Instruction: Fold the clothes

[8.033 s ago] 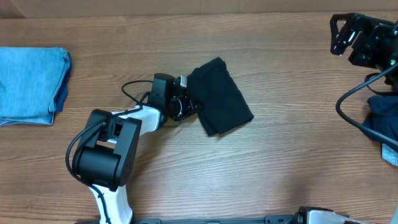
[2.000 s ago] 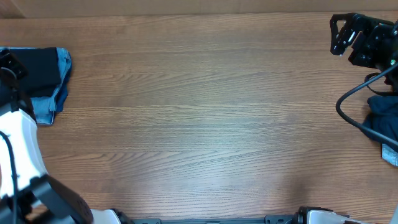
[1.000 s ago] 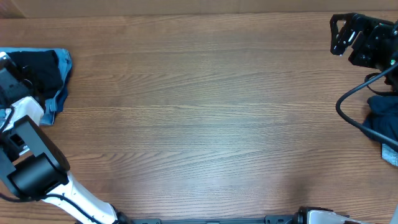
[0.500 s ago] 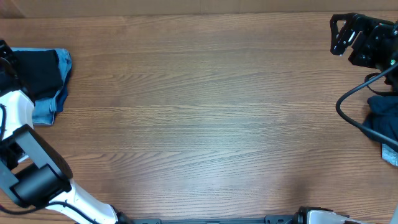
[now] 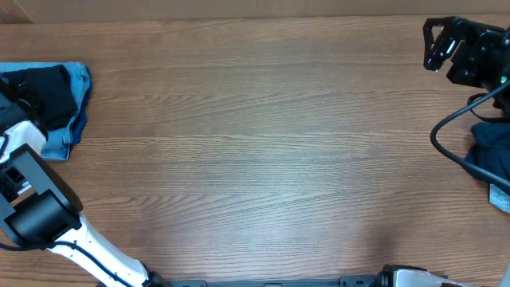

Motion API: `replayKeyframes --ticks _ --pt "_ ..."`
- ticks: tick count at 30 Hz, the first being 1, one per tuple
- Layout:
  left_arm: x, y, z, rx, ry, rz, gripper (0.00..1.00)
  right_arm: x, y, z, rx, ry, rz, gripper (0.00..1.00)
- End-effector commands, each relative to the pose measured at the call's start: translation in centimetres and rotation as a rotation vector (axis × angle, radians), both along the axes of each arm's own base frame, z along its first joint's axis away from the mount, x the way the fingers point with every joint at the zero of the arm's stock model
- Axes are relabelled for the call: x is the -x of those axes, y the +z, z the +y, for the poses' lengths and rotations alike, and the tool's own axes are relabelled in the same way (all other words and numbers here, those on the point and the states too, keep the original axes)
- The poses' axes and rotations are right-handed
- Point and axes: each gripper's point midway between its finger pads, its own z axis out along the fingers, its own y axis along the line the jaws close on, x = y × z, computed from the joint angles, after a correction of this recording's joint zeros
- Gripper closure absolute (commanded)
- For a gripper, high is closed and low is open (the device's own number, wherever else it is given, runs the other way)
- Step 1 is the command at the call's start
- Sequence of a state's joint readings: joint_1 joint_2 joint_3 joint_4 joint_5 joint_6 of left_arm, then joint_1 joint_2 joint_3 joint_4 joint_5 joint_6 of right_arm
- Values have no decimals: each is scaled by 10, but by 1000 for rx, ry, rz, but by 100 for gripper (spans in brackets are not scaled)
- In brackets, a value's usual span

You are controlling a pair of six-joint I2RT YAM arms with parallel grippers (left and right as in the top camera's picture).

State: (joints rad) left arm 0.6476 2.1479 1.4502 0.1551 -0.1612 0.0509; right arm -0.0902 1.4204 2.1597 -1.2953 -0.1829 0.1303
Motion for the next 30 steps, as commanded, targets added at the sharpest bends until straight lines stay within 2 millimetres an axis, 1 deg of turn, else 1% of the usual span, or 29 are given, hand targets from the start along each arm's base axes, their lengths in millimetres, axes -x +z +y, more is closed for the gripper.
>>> replayKeyframes --ticks 1,3,4,5,7,9,10,11,12,14,16,18,20,22,24,26,28,30 --pt "7 71 7 -42 -4 -109 30 1 5 -2 8 -6 -15 0" --pt "0 106 -7 -39 -70 -168 30 1 5 -2 8 -6 -15 0" --pt "-3 124 -19 -20 -111 -201 30 1 5 -2 8 -6 -15 0" --pt "-6 136 -31 5 -148 -225 29 1 5 -2 8 -6 -15 0" --pt "-12 151 -59 65 -234 -260 29 1 5 -2 8 -6 -15 0" --pt "-21 151 -95 144 -348 -256 29 1 5 -2 8 -6 -15 0" --pt "-25 147 -108 172 -385 -247 29 1 5 -2 8 -6 -15 0" --pt "-30 140 -128 219 -436 -226 29 1 5 -2 8 -6 -15 0" --pt "-33 132 -140 247 -456 -204 29 1 5 -2 8 -6 -15 0" --pt "-38 108 -169 310 -485 -127 29 1 5 -2 8 -6 -15 0" --pt "-42 86 -189 350 -500 -62 29 1 5 -2 8 -6 -15 0" --pt "-44 62 -204 384 -485 2 30 1 5 -2 8 -6 -15 0" --pt "-44 37 -205 412 -413 51 30 1 5 -2 8 -6 -15 0" --pt "-41 17 -195 429 -319 77 29 1 5 -2 8 -6 -15 0" --pt "-40 3 -188 449 -269 82 28 1 5 -2 8 -6 -15 0" --pt "-42 -2 -191 474 -302 80 27 1 5 -2 8 -6 -15 0" --pt "-44 1 -199 475 -366 84 28 1 5 -2 8 -6 -15 0" --pt "-42 4 -203 479 -381 94 28 1 5 -2 8 -6 -15 0"
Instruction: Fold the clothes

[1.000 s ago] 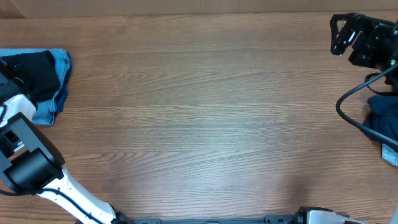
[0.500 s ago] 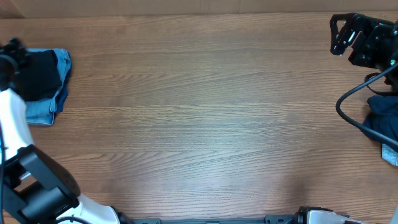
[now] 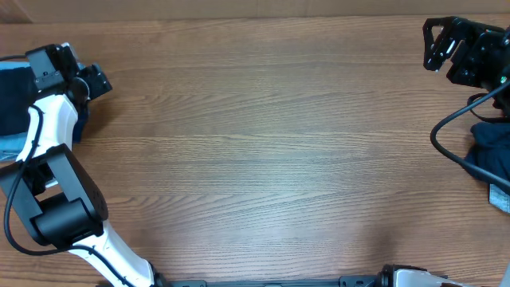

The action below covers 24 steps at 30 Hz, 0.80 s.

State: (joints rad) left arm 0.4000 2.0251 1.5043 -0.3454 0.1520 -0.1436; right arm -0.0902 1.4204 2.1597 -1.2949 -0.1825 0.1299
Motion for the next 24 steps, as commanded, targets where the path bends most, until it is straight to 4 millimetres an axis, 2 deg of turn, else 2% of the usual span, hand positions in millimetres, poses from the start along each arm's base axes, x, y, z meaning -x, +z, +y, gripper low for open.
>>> replayKeyframes --ticks 1,4,6,11,14,17,18,19,21,24 --pt "4 7 -6 19 -22 0 29 2 4 -2 7 -6 -15 0" --pt "15 16 -12 40 -22 22 34 2 4 -2 7 -6 -15 0" --pt "20 36 -18 49 -37 1 35 2 4 -2 7 -6 -15 0" --pt "39 117 -39 48 -88 -127 30 2 4 -2 7 -6 -15 0" --pt "63 168 -57 44 -116 -198 29 2 4 -2 7 -6 -15 0" --pt "88 205 -75 29 -134 -243 29 2 4 -2 7 -6 -15 0" --pt "97 215 -83 23 -145 -256 29 2 4 -2 7 -6 -15 0" --pt "112 231 -100 0 -180 -273 29 2 4 -2 7 -6 -15 0" --pt "126 242 -119 -19 -224 -277 29 2 4 -2 7 -6 -15 0" --pt "147 248 -146 -26 -273 -256 29 2 4 -2 7 -6 -15 0"
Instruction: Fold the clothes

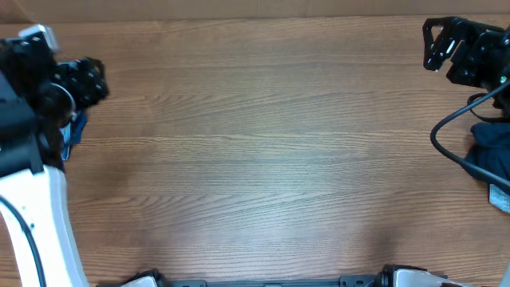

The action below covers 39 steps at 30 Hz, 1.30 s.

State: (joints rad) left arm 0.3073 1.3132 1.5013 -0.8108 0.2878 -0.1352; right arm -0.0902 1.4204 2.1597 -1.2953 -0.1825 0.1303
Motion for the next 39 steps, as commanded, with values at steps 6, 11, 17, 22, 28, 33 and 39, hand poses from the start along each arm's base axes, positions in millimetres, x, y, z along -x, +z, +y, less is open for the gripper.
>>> replayKeyframes --ticks 6,11,17,22,28,33,39 --pt "56 -6 -94 -75 -285 109 21 1 5 -2 7 -6 -15 0" --pt "80 -30 -136 -176 -417 231 0 1 5 -2 7 -6 -15 0" --pt "99 -41 -179 -257 -474 277 0 1 5 -2 7 -6 -15 0" --pt "98 -42 -186 -368 -453 261 0 1 5 -2 7 -6 -15 0" --pt "96 -48 -187 -376 -454 281 0 1 5 -2 7 -6 -15 0" --pt "95 -49 -188 -378 -455 287 0 1 5 -2 7 -6 -15 0" --pt "95 -49 -188 -378 -455 287 0 1 5 -2 7 -6 -15 0"
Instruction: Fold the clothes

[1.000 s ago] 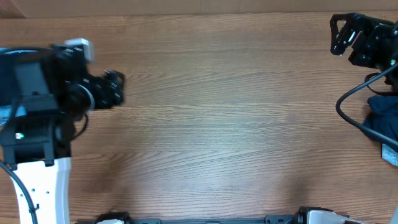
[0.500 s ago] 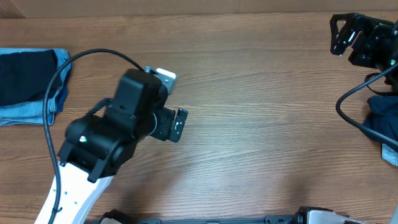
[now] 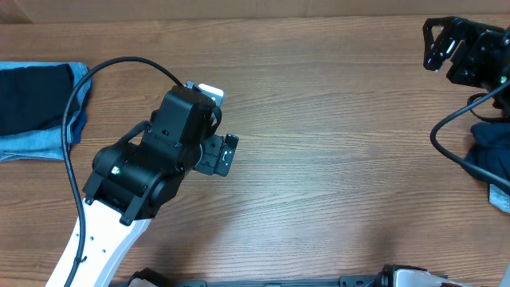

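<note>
A folded stack lies at the table's far left: a dark navy garment [image 3: 32,96] on top of blue denim [image 3: 44,145]. A crumpled dark blue garment [image 3: 488,155] sits at the right edge, partly cut off by the frame. My left gripper [image 3: 221,154] hangs over bare table left of centre, well clear of the stack. It looks open and holds nothing. My right gripper [image 3: 435,44] is at the back right, open and empty, behind the crumpled garment.
The left arm's large black wrist body [image 3: 151,163] and its cable [image 3: 88,76] reach over the table between the stack and the centre. A black cable [image 3: 446,135] loops beside the right garment. The wooden table [image 3: 335,175] fills the view.
My left gripper was at the left edge over the stack and is now over bare table left of centre. The folded stack now shows in full. The right arm has not moved.
My left arm first lay across the folded stack at the far left. Its gripper then stood at the stack's right edge, then raised by the left edge, and now it is over the table away from the stack. The right arm stayed still throughout.
</note>
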Motion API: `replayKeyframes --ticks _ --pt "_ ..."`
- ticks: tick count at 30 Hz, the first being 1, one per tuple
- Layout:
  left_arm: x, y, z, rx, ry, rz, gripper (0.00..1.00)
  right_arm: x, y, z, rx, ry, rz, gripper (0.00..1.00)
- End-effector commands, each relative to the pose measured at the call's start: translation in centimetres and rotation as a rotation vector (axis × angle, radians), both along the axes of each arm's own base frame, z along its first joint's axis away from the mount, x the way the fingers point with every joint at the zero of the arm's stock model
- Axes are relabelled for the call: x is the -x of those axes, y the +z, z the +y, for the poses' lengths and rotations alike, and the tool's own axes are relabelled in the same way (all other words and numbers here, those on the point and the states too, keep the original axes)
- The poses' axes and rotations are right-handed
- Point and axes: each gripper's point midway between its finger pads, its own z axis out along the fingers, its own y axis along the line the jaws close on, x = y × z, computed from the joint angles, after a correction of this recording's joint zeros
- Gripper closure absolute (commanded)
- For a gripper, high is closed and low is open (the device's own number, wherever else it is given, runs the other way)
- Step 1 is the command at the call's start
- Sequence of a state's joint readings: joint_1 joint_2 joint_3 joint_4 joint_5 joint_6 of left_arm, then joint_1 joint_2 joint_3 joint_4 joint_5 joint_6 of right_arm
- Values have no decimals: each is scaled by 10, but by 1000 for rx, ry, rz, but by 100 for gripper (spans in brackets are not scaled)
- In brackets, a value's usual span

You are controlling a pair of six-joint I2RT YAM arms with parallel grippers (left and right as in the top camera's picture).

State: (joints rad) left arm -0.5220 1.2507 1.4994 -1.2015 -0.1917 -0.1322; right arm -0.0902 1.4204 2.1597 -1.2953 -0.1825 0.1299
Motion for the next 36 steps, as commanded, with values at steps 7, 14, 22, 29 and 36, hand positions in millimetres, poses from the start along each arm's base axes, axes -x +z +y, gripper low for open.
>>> replayKeyframes --ticks 7,14,22,29,36 --pt "-2 0 1 -3 21 -4 0 1 5 -2 7 -6 -15 0" --pt "-1 0 -1 12 23 2 0 1 5 -2 7 -6 -15 0" --pt "-1 0 -1 12 23 2 0 1 5 -2 7 -6 -15 0" --pt "-1 0 -1 12 23 2 0 1 5 -2 7 -6 -15 0" --pt "-1 0 -1 12 23 2 0 1 5 -2 7 -6 -15 0"
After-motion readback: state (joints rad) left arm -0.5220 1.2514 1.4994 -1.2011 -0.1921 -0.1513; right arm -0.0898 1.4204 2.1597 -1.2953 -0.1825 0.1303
